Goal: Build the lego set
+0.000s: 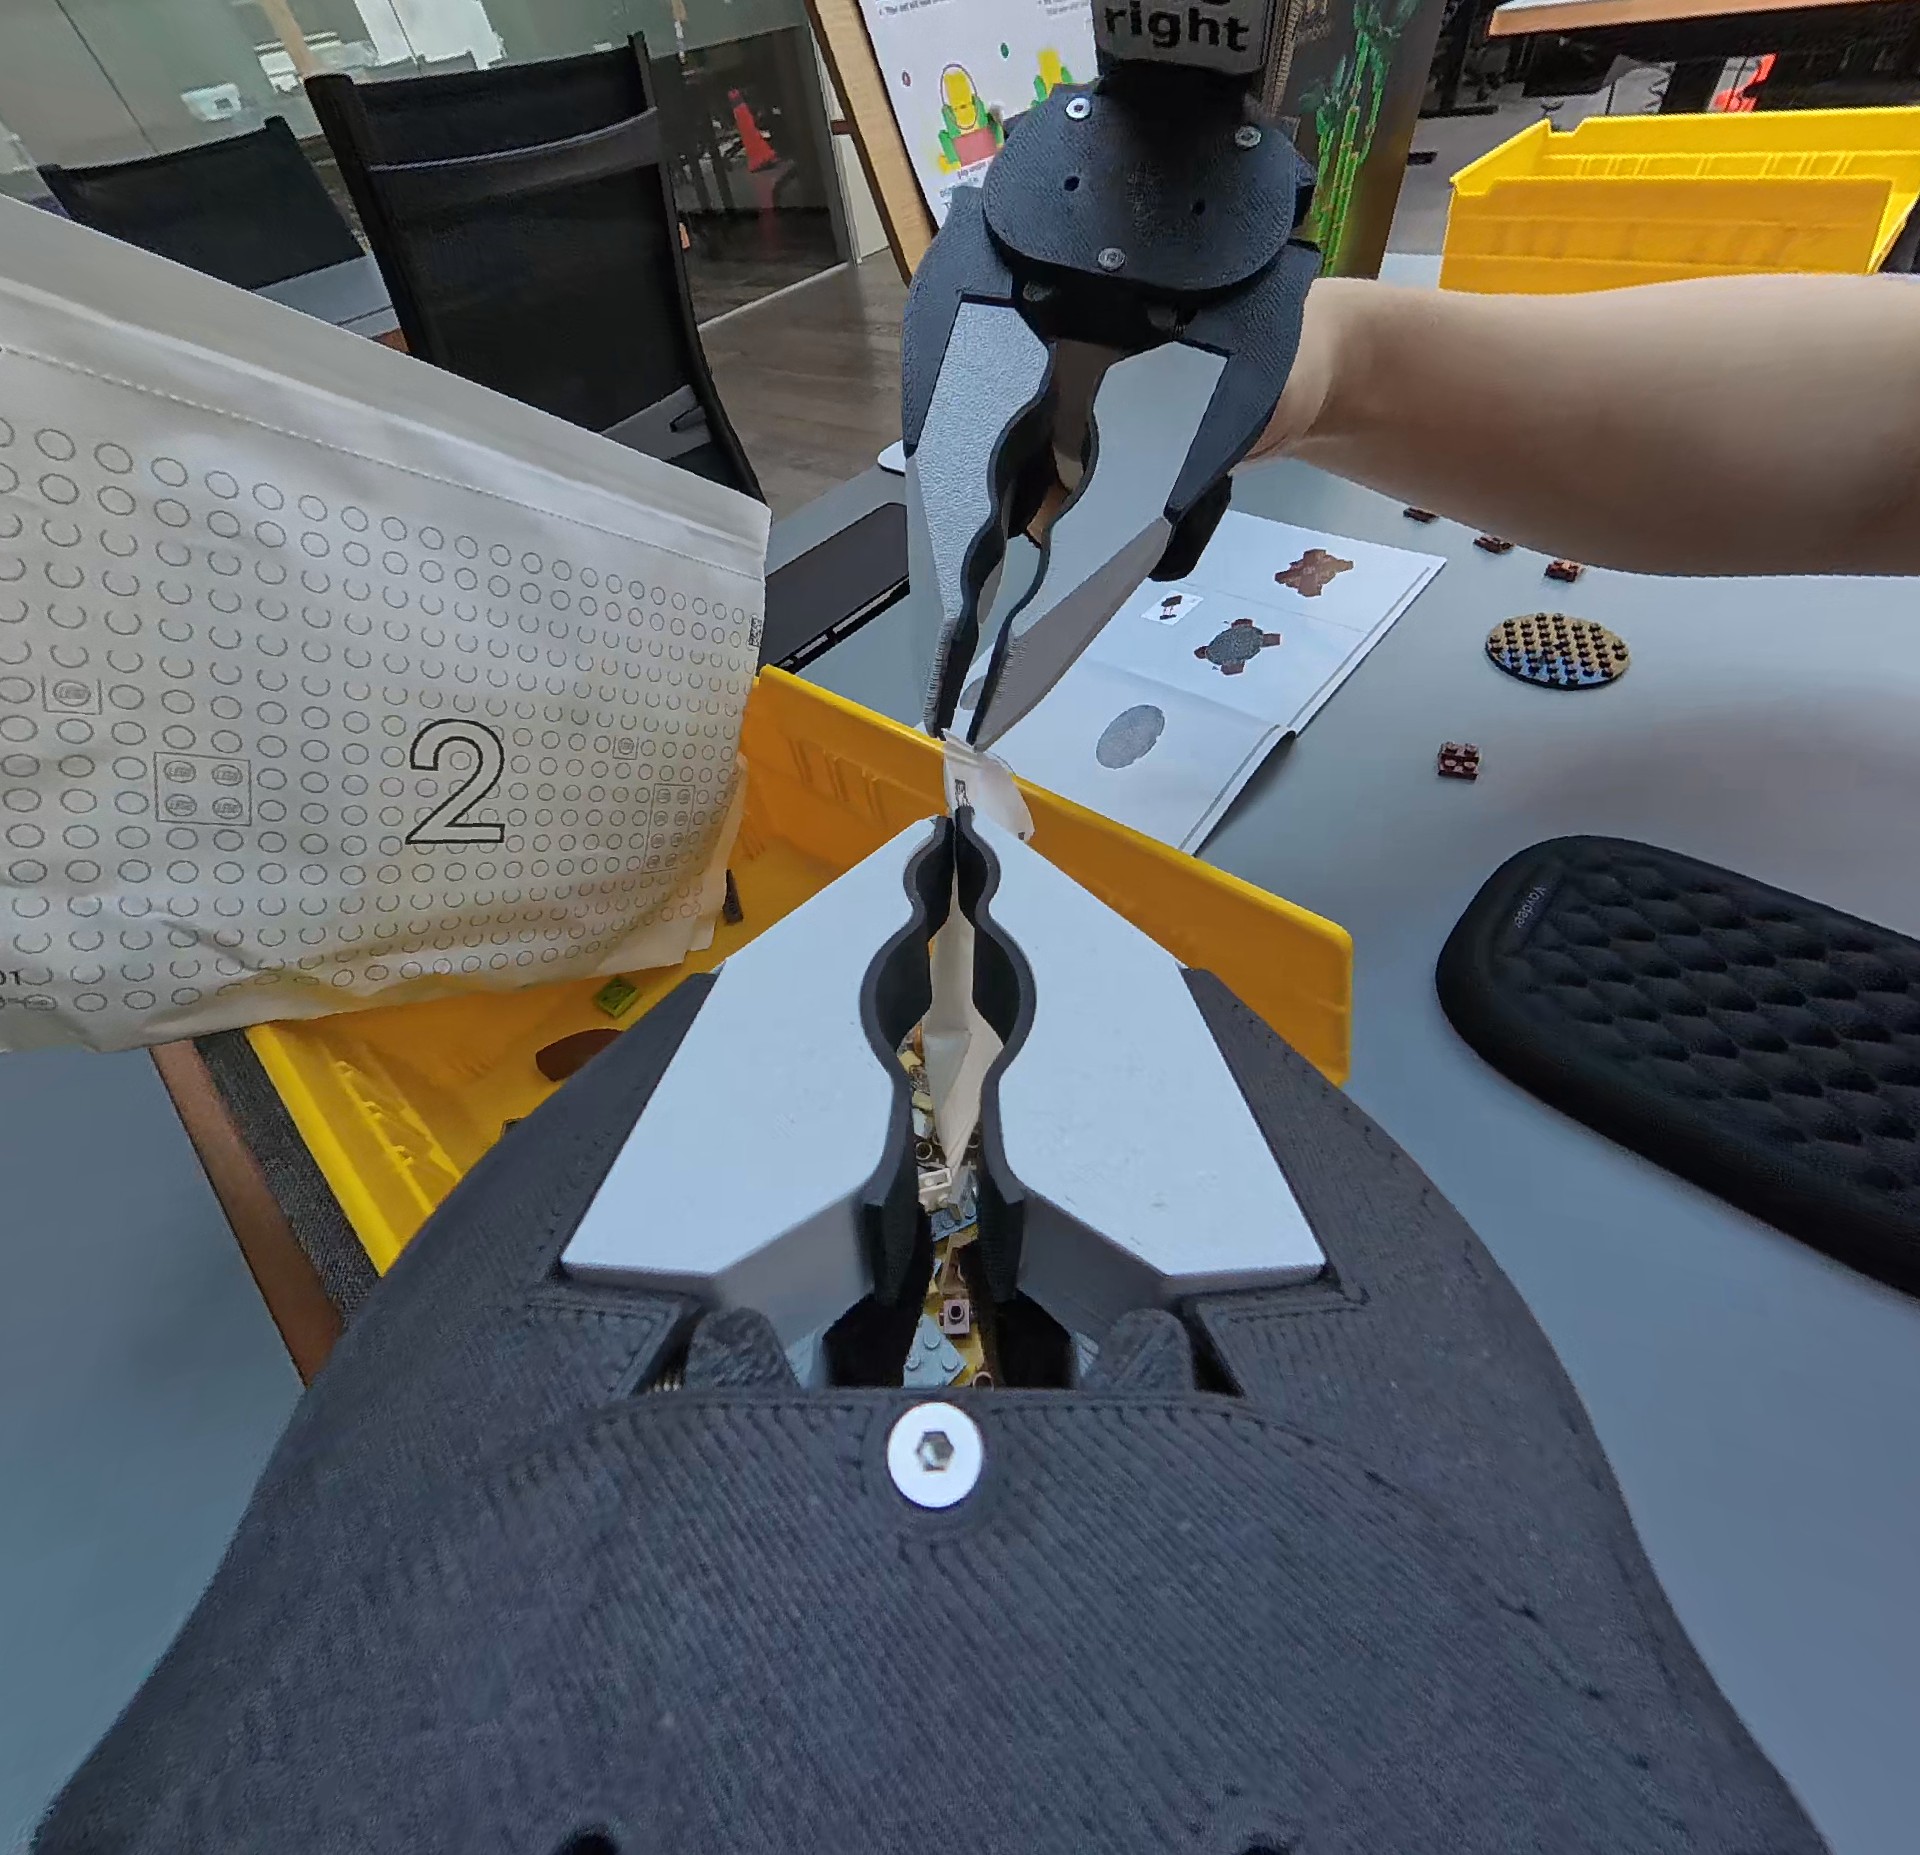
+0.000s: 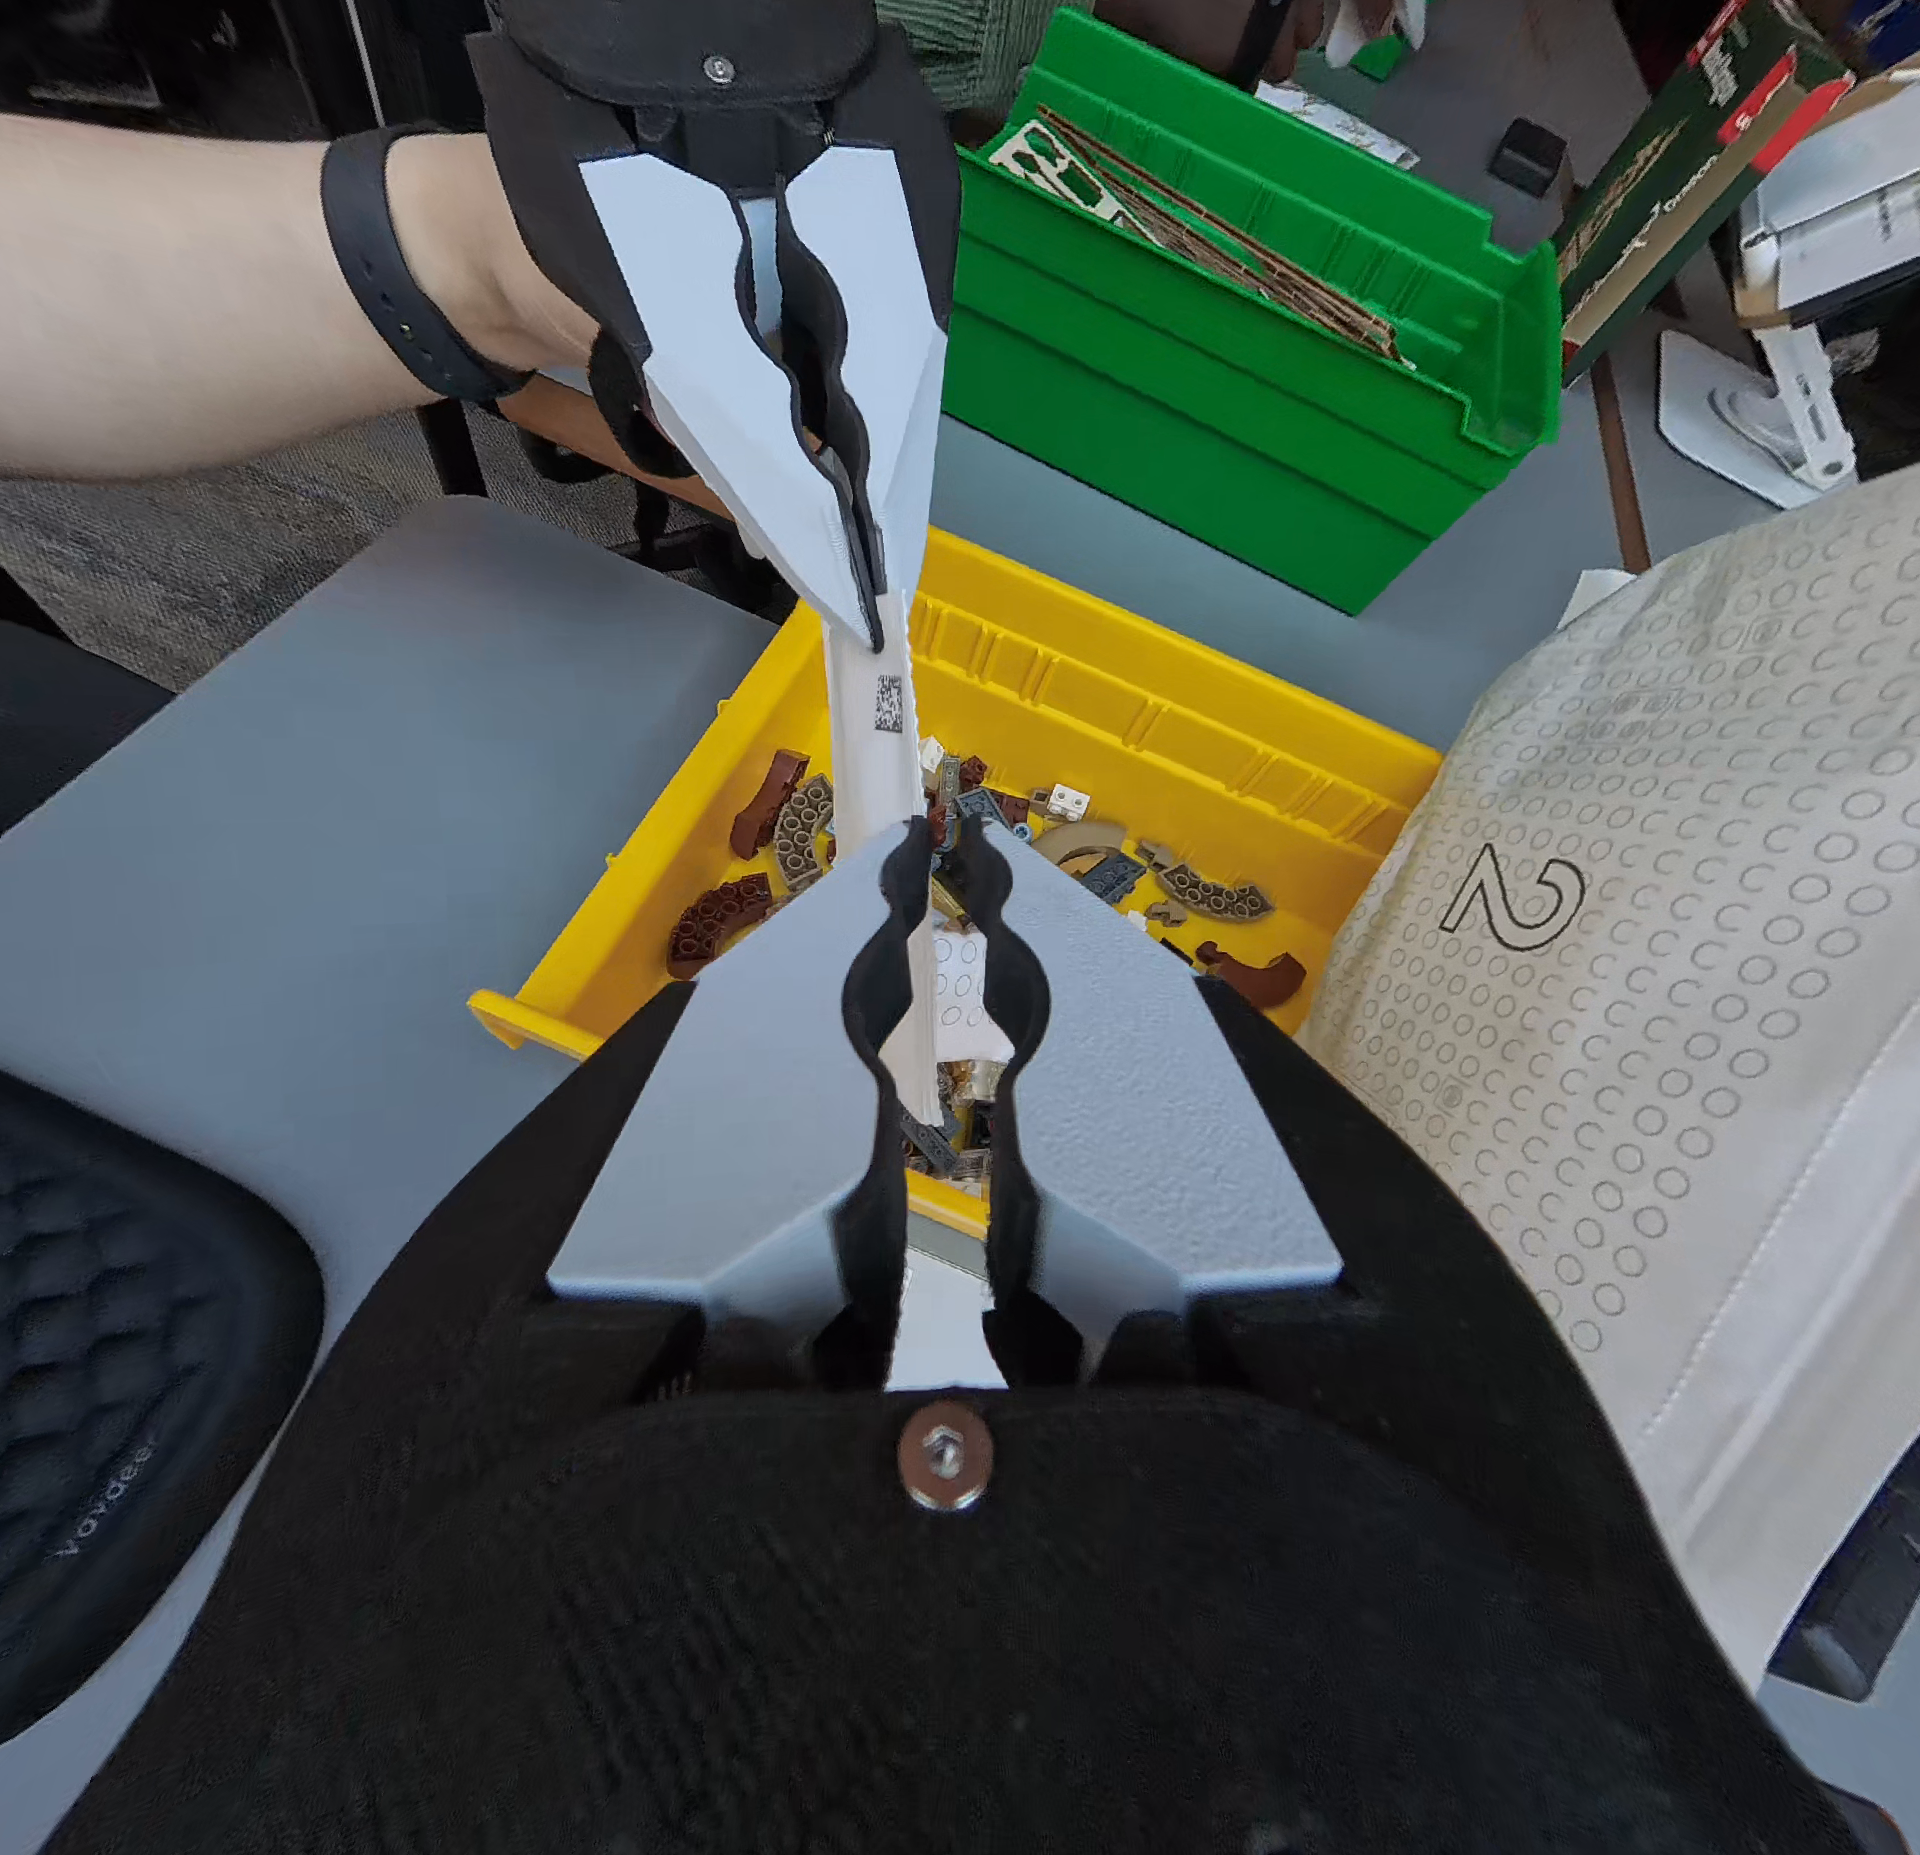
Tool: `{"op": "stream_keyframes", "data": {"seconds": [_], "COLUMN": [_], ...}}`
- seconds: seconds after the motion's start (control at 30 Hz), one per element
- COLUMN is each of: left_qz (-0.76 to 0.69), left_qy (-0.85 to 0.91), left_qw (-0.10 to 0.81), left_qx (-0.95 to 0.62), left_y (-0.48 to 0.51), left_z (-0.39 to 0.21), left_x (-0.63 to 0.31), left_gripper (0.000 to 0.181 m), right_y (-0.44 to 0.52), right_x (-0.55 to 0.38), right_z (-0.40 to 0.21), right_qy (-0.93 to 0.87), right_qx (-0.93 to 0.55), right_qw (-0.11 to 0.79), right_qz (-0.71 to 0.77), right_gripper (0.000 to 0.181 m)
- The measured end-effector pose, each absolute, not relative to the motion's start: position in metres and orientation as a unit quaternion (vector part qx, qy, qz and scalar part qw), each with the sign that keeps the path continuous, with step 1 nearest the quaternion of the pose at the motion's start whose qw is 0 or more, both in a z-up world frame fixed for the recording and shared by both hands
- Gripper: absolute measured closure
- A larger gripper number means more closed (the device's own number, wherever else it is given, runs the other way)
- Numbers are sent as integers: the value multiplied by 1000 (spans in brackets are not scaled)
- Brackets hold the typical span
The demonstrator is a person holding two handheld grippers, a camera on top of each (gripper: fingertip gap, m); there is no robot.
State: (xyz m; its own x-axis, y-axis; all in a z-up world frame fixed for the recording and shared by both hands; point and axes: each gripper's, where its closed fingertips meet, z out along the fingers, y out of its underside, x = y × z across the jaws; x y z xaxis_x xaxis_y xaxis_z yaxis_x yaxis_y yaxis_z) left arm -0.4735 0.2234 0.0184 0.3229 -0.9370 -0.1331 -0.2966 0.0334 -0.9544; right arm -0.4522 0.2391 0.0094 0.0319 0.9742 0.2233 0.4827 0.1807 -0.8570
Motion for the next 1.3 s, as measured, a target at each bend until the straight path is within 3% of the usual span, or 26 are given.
{"op": "stream_keyframes", "data": {"seconds": [0.57,0.6,0.63,0.77,0.9,1.13,1.3], "left_qz": [-290,-291,-293,-308,-311,-300,-309], "left_qy": [505,506,508,495,487,498,467], "left_qw": [519,518,516,502,491,495,498], "left_qx": [-626,-625,-625,-639,-652,-645,-662], "left_y": [224,223,222,220,222,222,228], "left_z": [19,19,19,18,12,9,11], "left_x": [-475,-474,-473,-473,-480,-475,-485], "left_gripper": [181,181,181,181,168,181,168], "right_y": [229,227,226,225,227,230,234], "right_x": [-466,-468,-469,-467,-460,-458,-453], "right_z": [15,14,13,13,21,20,26], "right_qy": [-618,-622,-629,-634,-616,-613,-603], "right_qx": [-588,-586,-580,-571,-565,-564,-562], "right_qw": [386,383,385,391,402,403,420], "right_qz": [351,349,347,345,374,378,379], "right_gripper": [154,158,181,181,181,181,181]}}
